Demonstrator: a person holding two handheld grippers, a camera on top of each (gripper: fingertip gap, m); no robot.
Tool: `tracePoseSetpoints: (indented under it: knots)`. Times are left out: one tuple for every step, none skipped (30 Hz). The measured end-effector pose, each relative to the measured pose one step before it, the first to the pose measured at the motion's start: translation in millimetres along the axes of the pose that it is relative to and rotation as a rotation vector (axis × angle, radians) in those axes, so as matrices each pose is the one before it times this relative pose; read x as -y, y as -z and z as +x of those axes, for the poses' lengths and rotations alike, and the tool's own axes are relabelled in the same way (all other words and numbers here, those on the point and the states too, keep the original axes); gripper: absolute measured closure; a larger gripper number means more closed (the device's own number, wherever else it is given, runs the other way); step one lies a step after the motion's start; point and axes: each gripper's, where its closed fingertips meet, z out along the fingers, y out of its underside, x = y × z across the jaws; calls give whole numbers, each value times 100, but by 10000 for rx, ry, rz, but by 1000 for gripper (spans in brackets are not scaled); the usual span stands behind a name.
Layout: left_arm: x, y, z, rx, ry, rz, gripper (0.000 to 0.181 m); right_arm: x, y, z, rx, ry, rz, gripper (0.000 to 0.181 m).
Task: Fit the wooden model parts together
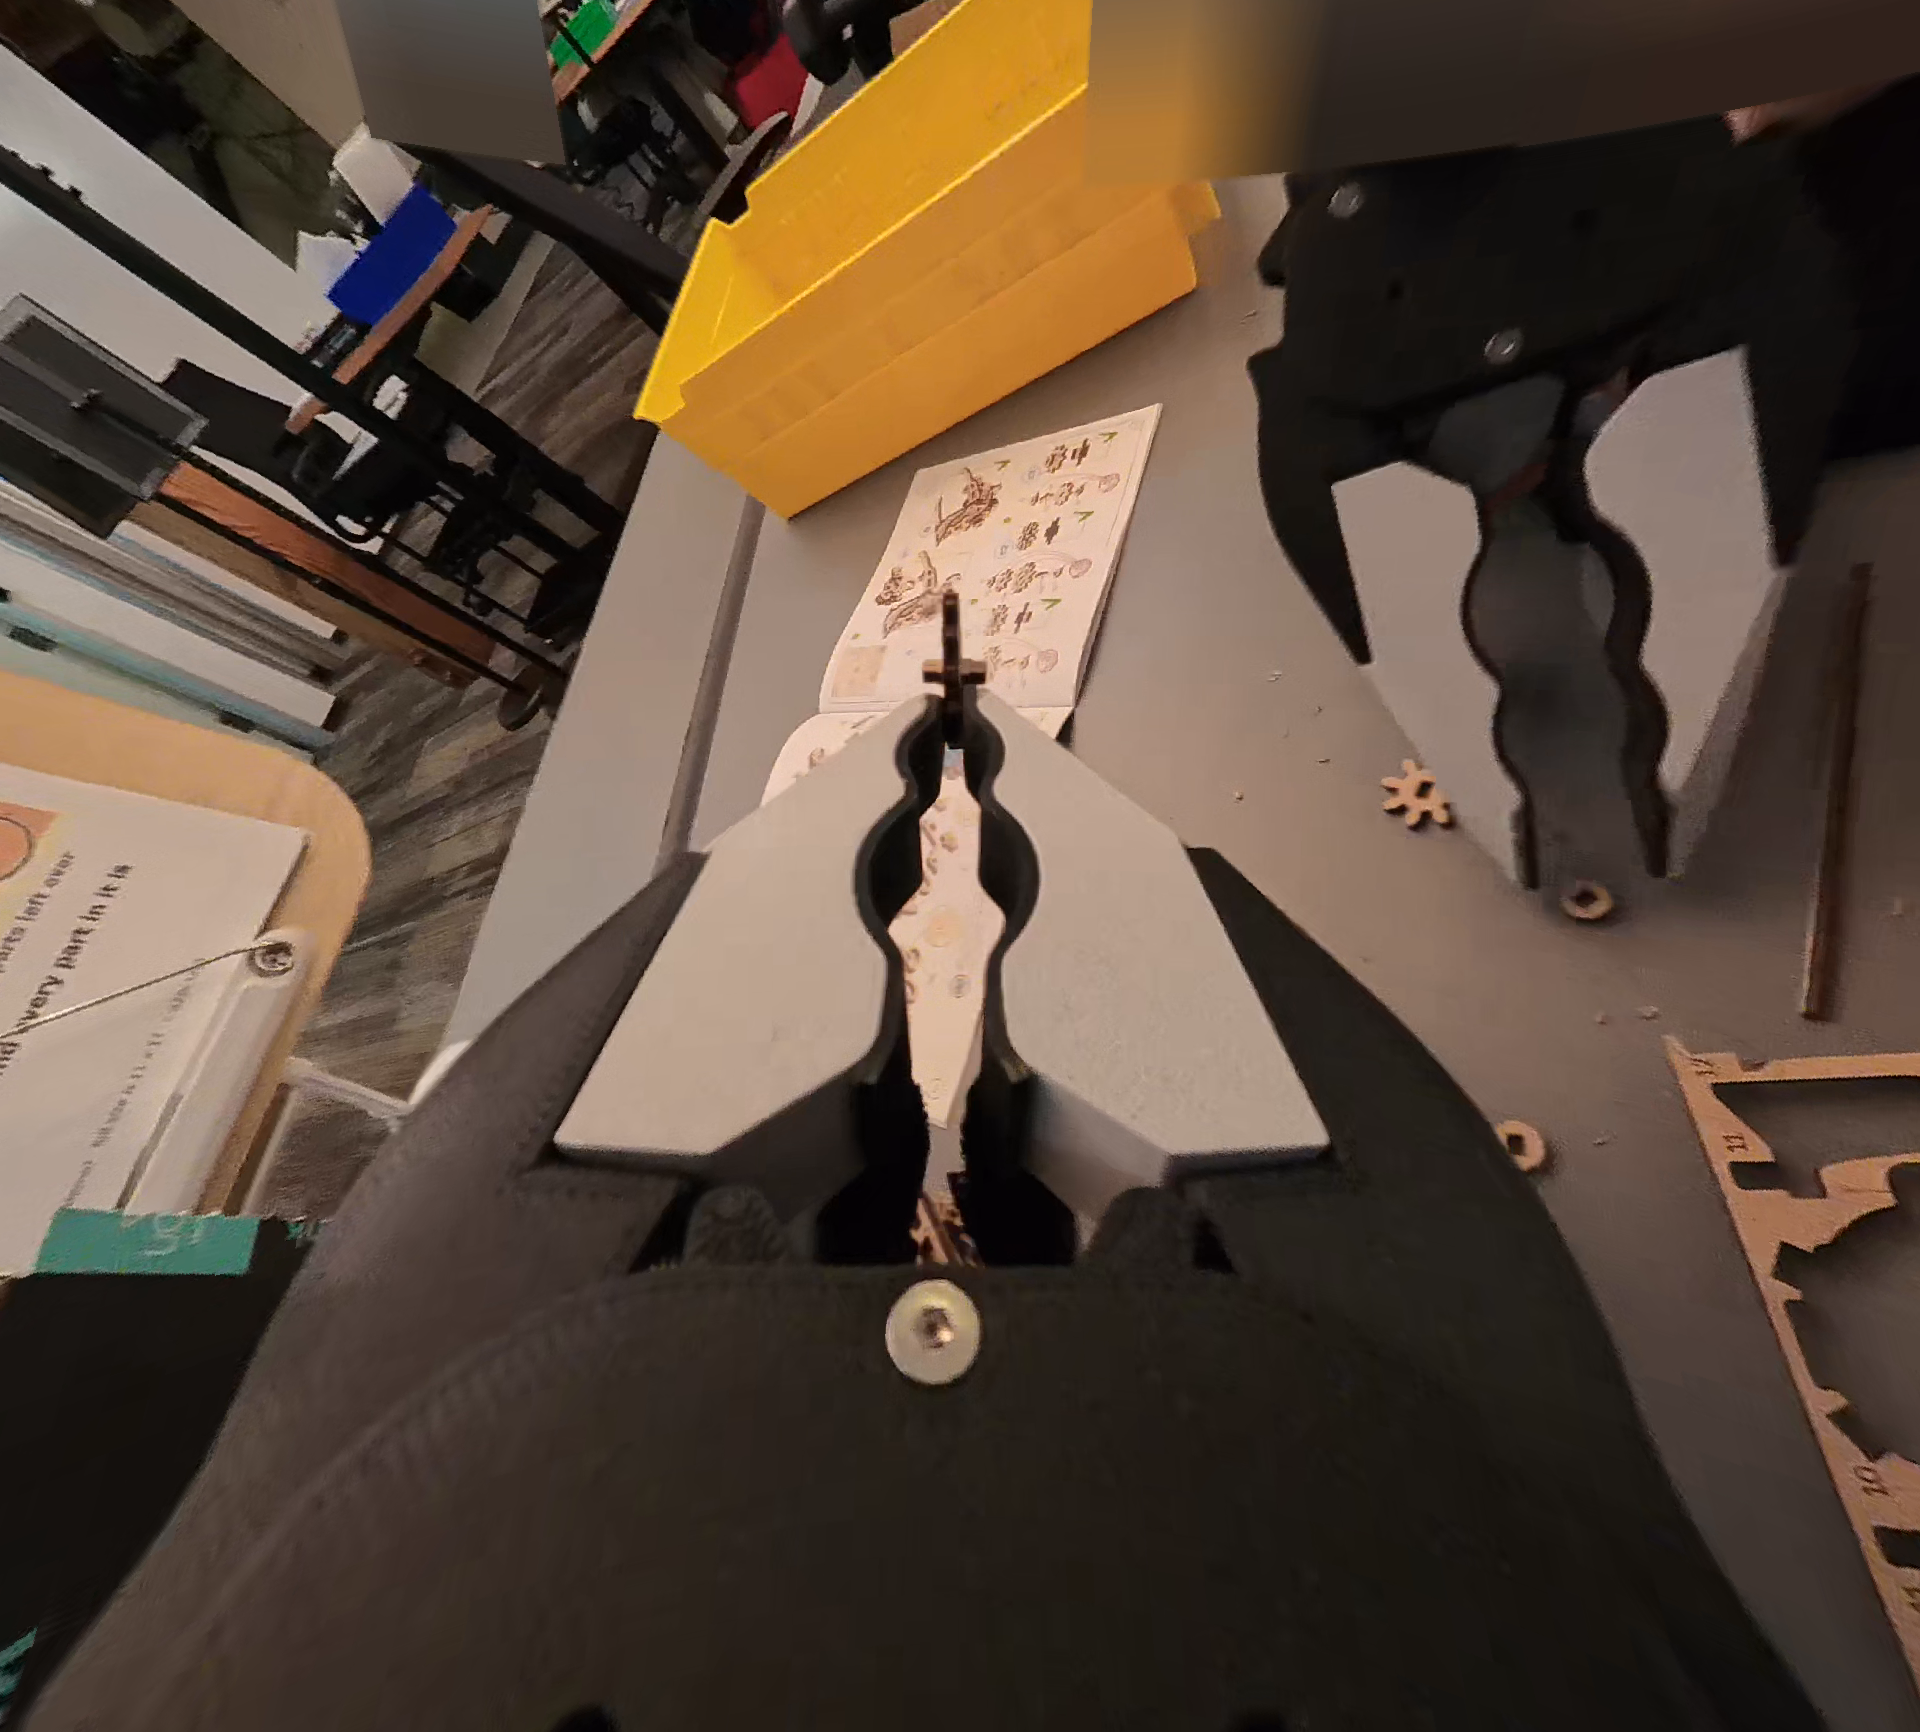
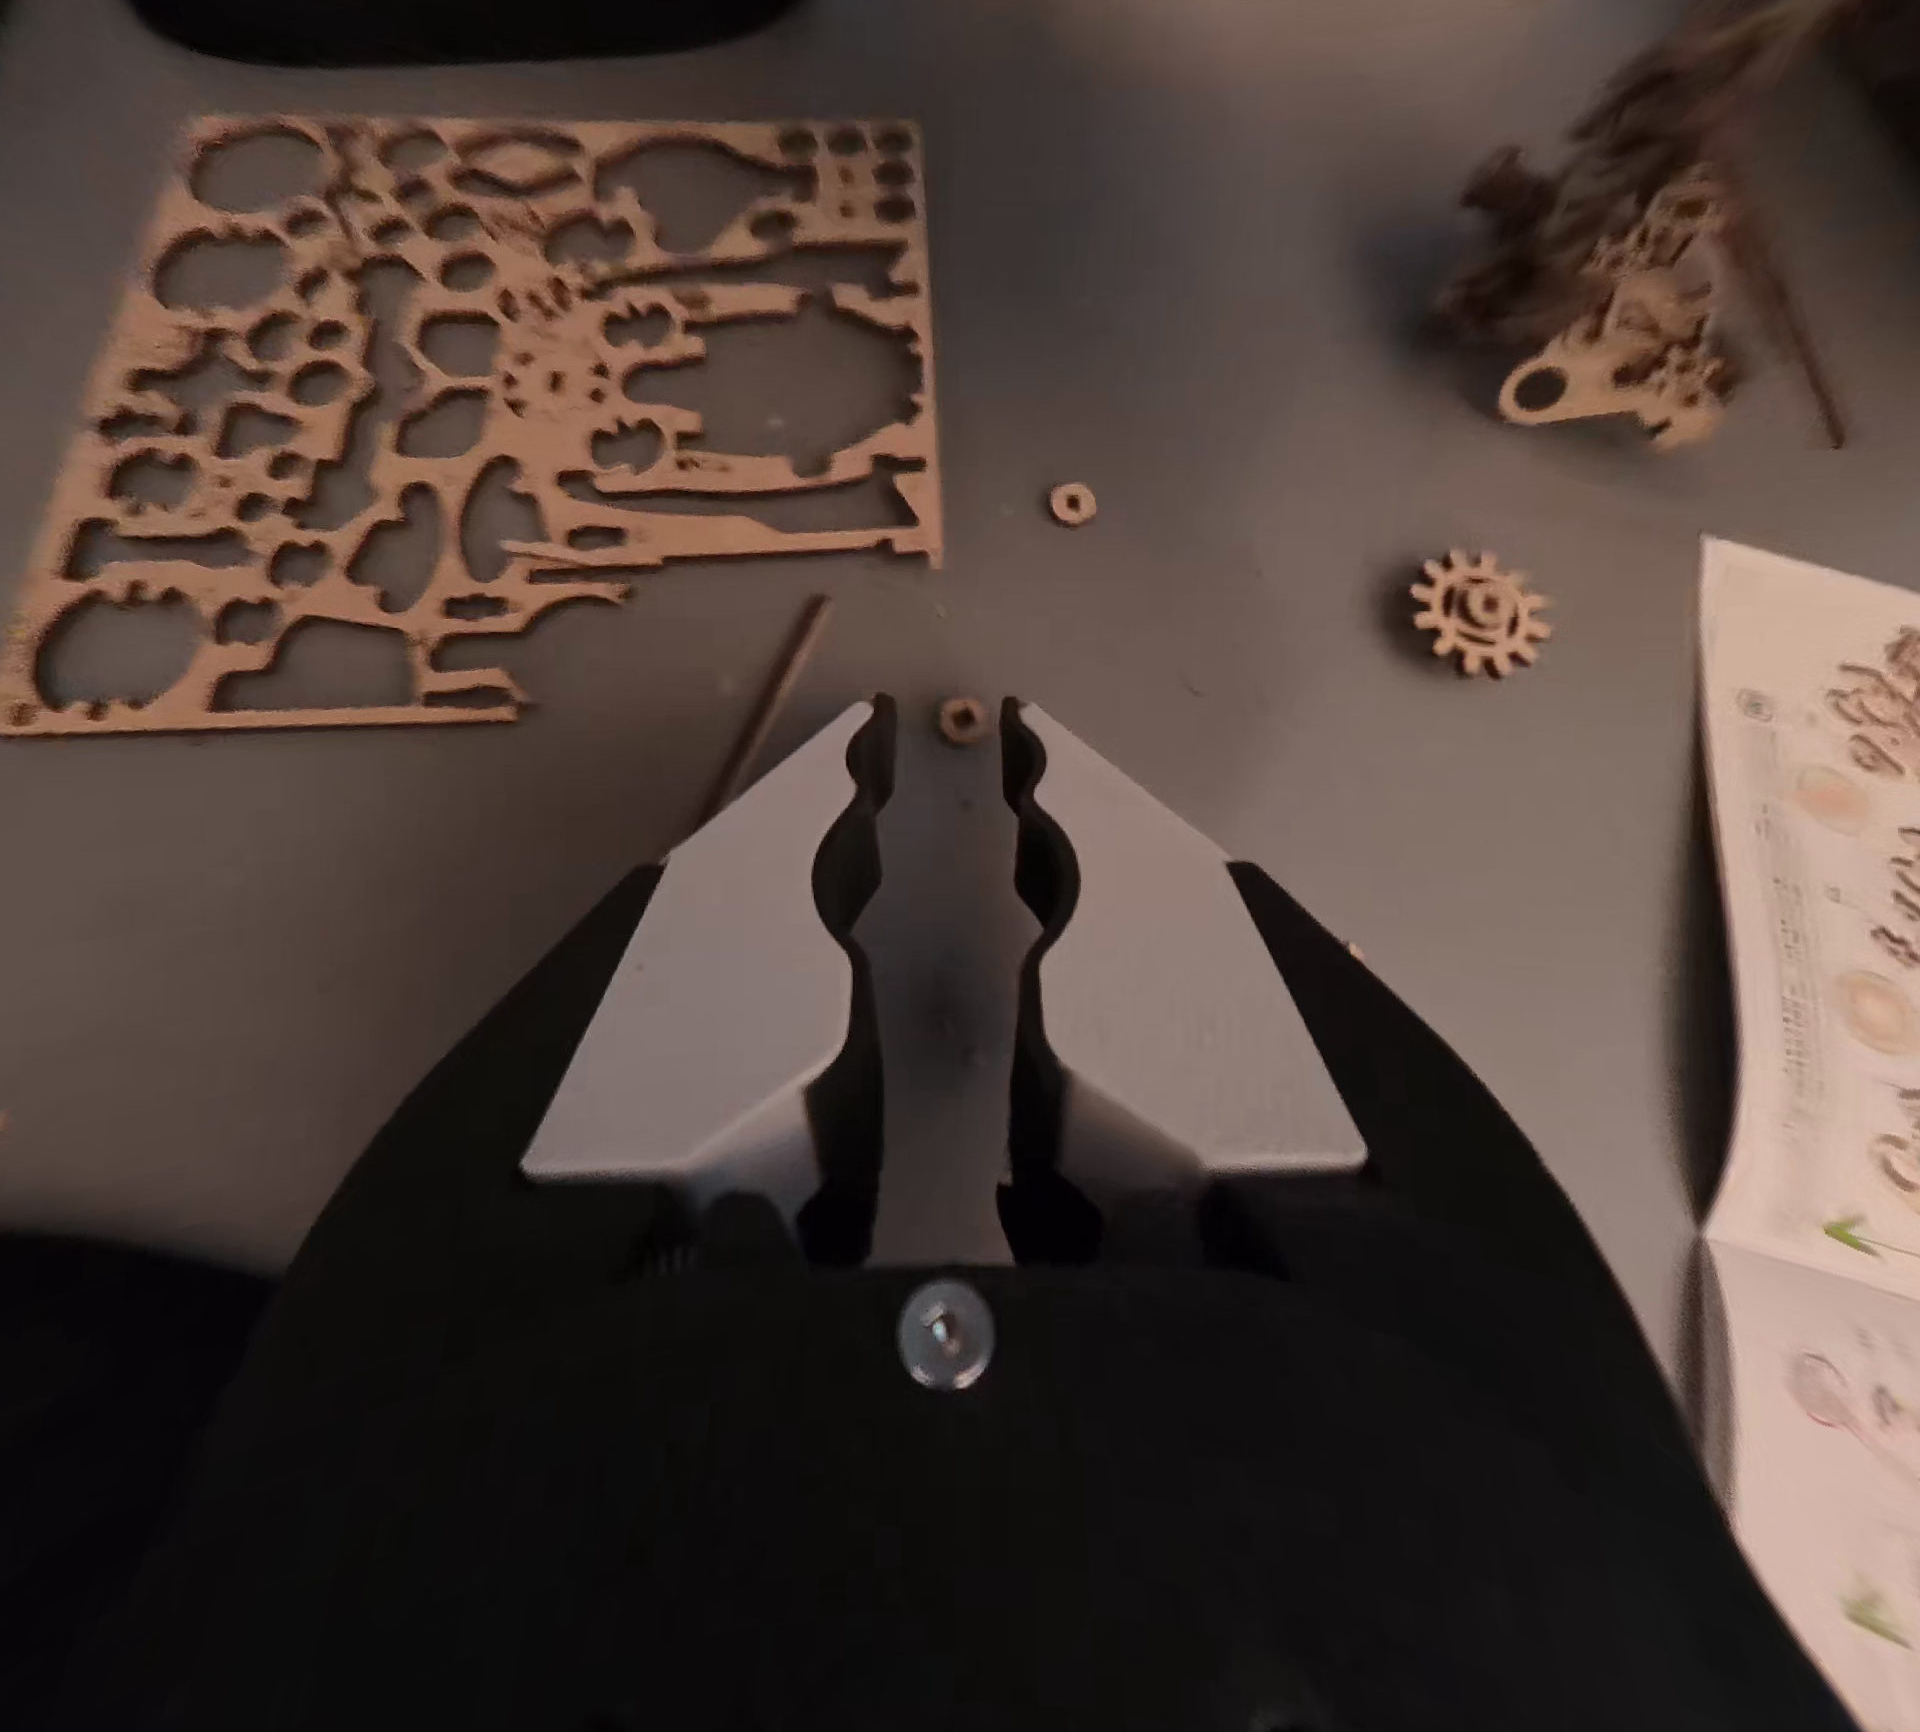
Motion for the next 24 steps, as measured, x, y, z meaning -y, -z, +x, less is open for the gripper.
tracePoseSetpoints:
  knots:
    - [-38, 13, 24, -87, 173, -29, 181, -257, -154, 358, -114, 64, -219, 163]
    - [-37, -3, -22, -63, 207, 8, 181, -175, -130, 203, -63, 102, -106, 163]
    - [-8, -40, 158, -182, 275, 52, 181, -100, -160, -77, 113, 10, -56, 163]
    - [-42, -53, 128, -193, 347, 32, 181, -89, -212, -264, 237, -119, -66, 163]
    - [-32, -73, -13, -109, 365, 48, 181, 119, -135, -92, 120, -174, 46, 165]
    - [-7, -52, 5, -135, 400, 80, 181, -20, -36, -161, 130, -20, -32, 173]
    - [6, -40, -6, -158, 453, 93, 181, -50, 51, -88, 5, 134, -47, 173]
    - [21, -41, 0, -180, 521, 100, 181, -96, 97, 120, -183, 240, -58, 174]
    - [40, -62, 59, -239, 600, 90, 181, -98, 171, 318, -346, 241, -39, 174]
    - [59, -75, 19, -238, 697, 86, 181, 78, 330, 425, -433, 230, 97, 174]
    - [93, -123, 62, -287, 782, 94, 181, 268, 523, 406, -403, 193, 243, 174]
    - [124, -175, 259, -407, 833, 116, 181, 460, 704, 485, -422, 112, 382, 174]
    - [143, -224, 287, -426, 876, 129, 181, 598, 875, 765, -569, 64, 482, 174]
    - [161, -256, 221, -378, 857, 154, 181, 668, 1034, 1076, -734, 56, 506, 174]
    - [176, -255, 161, -284, 731, 206, 181, 765, 1096, 1090, -708, 87, 501, 174]
    - [90, -272, 50, -165, 634, 199, 181, 917, 1126, 1031, -667, 164, 555, 174]
    - [-114, -283, -62, -82, 596, 58, 181, 1053, 1096, 968, -657, 252, 612, 174]
    - [-253, -328, -80, -58, 513, -35, 181, 889, 949, 970, -667, 283, 505, 174]
    - [-328, -365, 17, -98, 440, -74, 181, 547, 721, 907, -605, 225, 249, 174]
    - [-325, -399, 100, -125, 404, -78, 181, 379, 526, 619, -416, 240, 132, 175]
    - [-320, -401, 133, -136, 361, -76, 181, 338, 335, 184, -158, 273, 118, 174]
    - [-247, -363, 188, -152, 309, -52, 181, 139, 169, 41, -67, 264, 8, 174]
    - [-130, -295, 156, -130, 263, 21, 181, -79, 71, 93, -129, 271, -92, 174]
    - [-121, -235, 179, -150, 229, 2, 181, -305, -8, 15, -68, 238, -175, 174]
